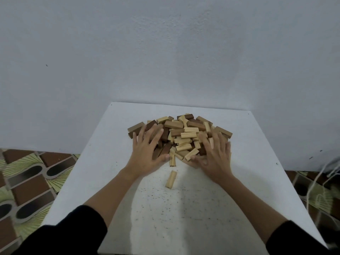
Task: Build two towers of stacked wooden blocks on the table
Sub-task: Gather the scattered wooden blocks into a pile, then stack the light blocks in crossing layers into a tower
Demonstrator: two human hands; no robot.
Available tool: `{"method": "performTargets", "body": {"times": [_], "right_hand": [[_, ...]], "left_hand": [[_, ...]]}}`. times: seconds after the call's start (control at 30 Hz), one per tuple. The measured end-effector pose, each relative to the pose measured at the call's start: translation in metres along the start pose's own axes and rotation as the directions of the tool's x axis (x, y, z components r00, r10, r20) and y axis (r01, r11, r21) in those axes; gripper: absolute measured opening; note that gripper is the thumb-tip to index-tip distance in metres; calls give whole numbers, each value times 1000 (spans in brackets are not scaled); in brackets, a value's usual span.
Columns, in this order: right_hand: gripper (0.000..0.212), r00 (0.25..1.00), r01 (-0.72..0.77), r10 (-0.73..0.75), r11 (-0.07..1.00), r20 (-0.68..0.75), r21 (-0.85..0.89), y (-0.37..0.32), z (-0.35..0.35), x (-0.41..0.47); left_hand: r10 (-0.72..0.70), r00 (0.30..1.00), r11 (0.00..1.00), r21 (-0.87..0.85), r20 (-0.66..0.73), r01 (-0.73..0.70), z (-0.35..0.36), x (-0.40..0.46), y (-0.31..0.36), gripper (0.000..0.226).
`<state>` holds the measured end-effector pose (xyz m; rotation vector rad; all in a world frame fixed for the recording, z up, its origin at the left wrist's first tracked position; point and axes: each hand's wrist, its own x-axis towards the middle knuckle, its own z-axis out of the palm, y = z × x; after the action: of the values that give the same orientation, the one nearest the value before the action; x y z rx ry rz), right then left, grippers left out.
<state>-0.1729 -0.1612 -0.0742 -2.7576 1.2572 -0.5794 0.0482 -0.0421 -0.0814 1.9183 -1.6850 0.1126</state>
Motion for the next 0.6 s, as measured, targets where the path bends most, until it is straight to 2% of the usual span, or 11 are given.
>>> {"method": "performTargets", "body": {"times": [0.13,0.23,0.3,0.43,0.53,0.6], "right_hand": [[54,980,-144,165,974,-114,173,17,-8,-21],[35,963,-223,245,958,-108,181,27,-7,-36],[24,966,-233,245,964,-87,129,30,-6,-44],[13,963,-228,236,971,-127,78,23,-6,-61],[11,969,-177,193,978,-155,111,14,-9,-70],[12,984,-101,125,979,-124,180,6,-12,-74]], "left_hand": [[108,994,994,-27,13,-108,7,-25,14,58],[181,982,984,-16,51,-180,14,-42,19,38],[209,974,977,19,83,-212,15,-47,20,39],[164,980,985,44,109,-170,7,-57,26,45],[163,983,986,9,85,-164,3,-64,28,40],[160,986,987,-37,54,-158,3,-69,28,31]]}}
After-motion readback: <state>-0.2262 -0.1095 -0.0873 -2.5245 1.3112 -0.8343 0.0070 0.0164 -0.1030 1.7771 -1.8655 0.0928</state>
